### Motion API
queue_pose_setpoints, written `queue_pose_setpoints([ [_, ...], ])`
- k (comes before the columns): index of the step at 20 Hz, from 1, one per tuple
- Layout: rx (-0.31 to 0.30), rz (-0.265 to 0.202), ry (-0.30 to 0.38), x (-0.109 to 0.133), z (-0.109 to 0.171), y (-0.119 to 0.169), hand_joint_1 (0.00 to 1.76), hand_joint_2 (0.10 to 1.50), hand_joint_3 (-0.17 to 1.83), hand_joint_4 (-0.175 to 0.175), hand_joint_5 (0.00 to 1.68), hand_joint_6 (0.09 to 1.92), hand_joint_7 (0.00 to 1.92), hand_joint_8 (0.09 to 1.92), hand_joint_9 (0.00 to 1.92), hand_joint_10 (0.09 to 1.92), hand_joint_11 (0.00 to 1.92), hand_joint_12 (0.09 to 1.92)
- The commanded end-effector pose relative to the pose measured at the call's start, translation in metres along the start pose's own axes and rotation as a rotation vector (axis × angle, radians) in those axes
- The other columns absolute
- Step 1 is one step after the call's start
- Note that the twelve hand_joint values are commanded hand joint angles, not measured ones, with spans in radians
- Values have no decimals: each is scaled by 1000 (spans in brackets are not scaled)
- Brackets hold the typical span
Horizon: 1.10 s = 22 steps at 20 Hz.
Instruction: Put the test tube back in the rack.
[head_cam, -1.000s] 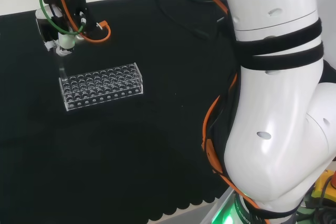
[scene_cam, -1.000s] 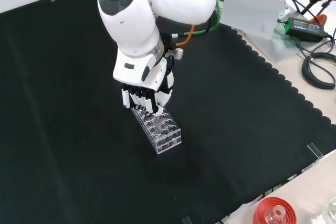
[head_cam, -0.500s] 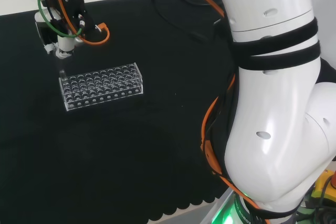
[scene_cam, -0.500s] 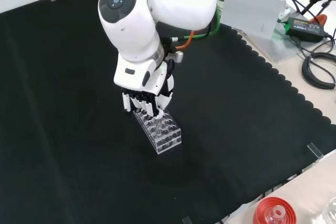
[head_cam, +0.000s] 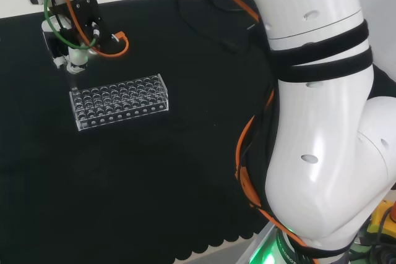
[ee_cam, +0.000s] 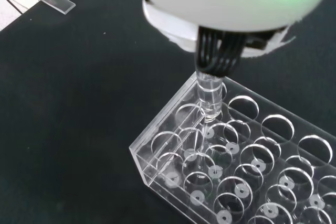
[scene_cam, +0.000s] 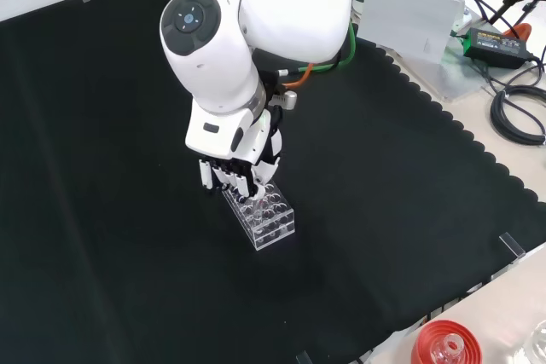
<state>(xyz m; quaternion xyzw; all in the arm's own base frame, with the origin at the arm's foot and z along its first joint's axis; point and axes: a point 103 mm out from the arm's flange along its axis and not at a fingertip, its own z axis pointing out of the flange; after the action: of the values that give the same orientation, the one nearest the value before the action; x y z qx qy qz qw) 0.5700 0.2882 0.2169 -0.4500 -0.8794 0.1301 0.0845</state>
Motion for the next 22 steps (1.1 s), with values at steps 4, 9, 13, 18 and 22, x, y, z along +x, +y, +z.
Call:
queue_pose_setpoints([
  [4, 7, -5, -13, 0, 3, 10, 1450, 454, 889, -175, 1393, 516, 1519, 544, 1398, 422, 979, 1174],
  [9, 10, 0, -11, -2, 4, 11, 1450, 454, 888, -175, 1393, 517, 1519, 545, 1397, 423, 979, 1173],
  [13, 13, 2, -6, -3, 5, 12, 1450, 454, 888, -175, 1393, 517, 1519, 545, 1396, 424, 979, 1173],
  [18, 20, 1, -2, -4, 16, 15, 1450, 455, 888, -175, 1392, 518, 1519, 545, 1396, 425, 979, 1172],
  [22, 27, 2, 1, -3, 23, 17, 1450, 455, 888, -175, 1392, 518, 1519, 545, 1395, 425, 979, 1172],
])
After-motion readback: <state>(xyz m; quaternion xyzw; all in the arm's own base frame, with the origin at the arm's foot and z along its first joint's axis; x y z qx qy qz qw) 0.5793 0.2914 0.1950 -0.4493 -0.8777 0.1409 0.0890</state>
